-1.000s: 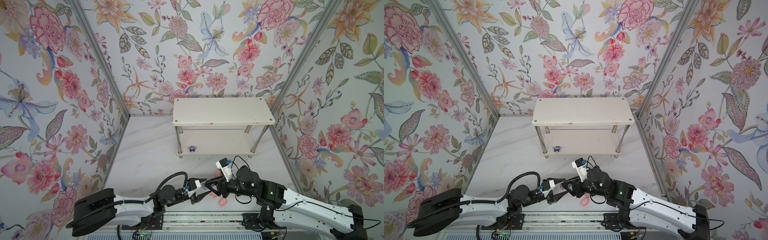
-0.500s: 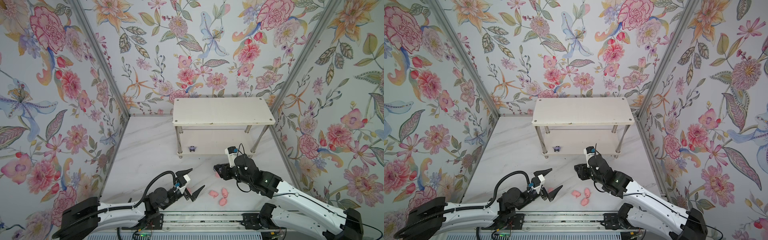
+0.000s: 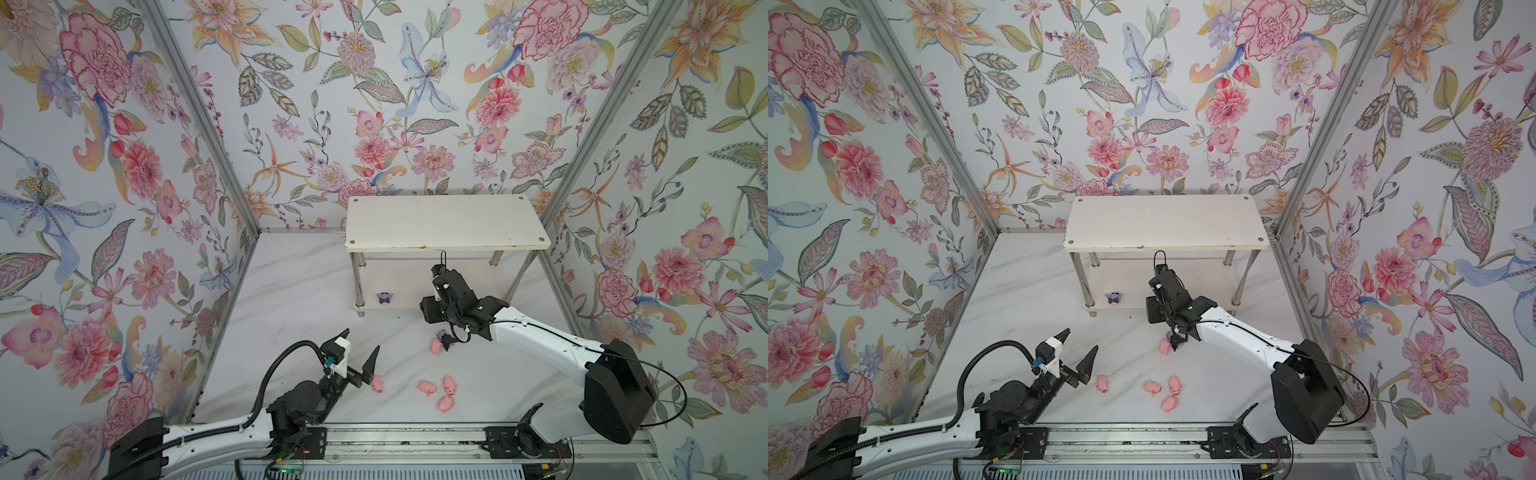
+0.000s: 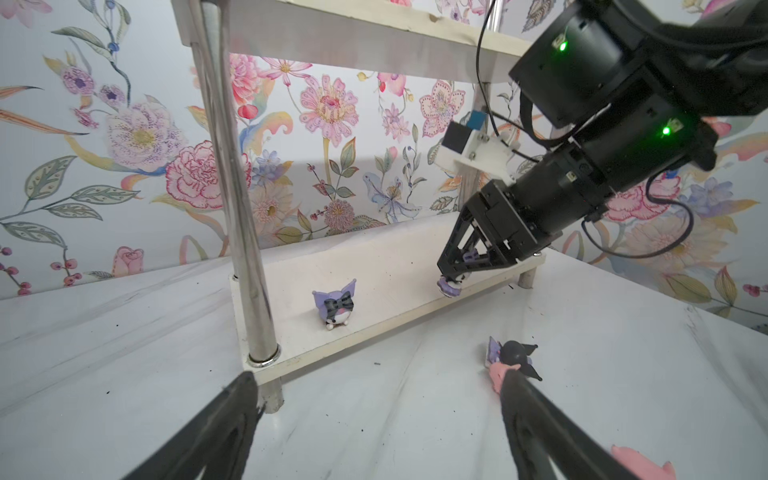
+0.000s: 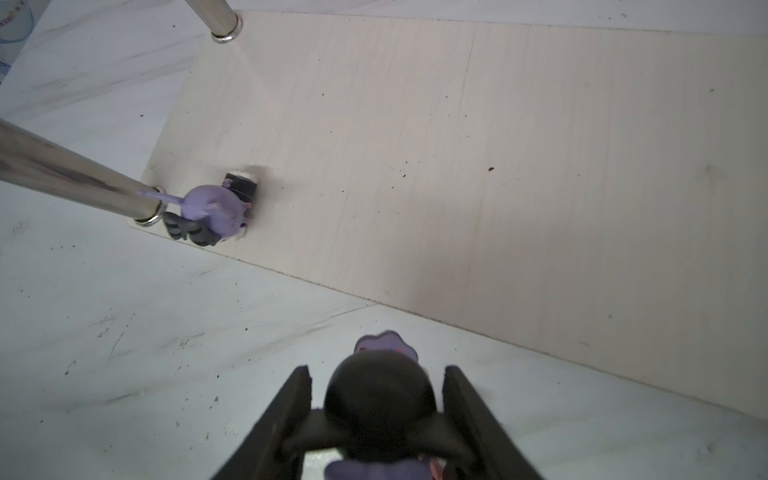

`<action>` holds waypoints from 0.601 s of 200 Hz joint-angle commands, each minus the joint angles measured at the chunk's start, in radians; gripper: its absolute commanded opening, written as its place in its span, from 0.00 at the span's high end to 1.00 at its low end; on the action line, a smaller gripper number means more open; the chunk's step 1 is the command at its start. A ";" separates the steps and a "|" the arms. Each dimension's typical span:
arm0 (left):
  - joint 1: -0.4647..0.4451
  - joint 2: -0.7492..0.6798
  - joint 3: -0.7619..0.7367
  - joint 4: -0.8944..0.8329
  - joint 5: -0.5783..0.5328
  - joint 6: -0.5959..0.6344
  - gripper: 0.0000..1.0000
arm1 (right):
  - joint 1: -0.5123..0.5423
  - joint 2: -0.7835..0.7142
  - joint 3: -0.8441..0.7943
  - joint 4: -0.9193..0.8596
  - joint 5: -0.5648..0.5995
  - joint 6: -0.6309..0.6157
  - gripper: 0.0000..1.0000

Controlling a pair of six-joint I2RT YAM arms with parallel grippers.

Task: Place and organize the plastic toys onto the shelf
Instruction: 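Carry the black figurine with the right gripper onto the lower shelf level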

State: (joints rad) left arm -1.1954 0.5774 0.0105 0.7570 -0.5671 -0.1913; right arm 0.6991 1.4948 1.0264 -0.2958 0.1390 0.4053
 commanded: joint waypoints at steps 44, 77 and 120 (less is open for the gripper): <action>0.058 -0.035 -0.145 -0.028 -0.065 -0.049 0.10 | -0.045 0.148 0.113 0.034 -0.035 -0.063 0.81; 0.093 0.005 -0.150 -0.002 -0.033 -0.063 0.10 | -0.082 0.210 0.162 0.035 -0.059 -0.072 0.80; 0.133 0.043 -0.150 0.026 0.006 -0.074 0.09 | -0.085 0.264 0.198 0.034 -0.074 -0.055 0.79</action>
State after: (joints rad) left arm -1.0885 0.6086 0.0105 0.7368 -0.5938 -0.2474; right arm 0.6201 1.7218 1.2011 -0.2501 0.0856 0.3508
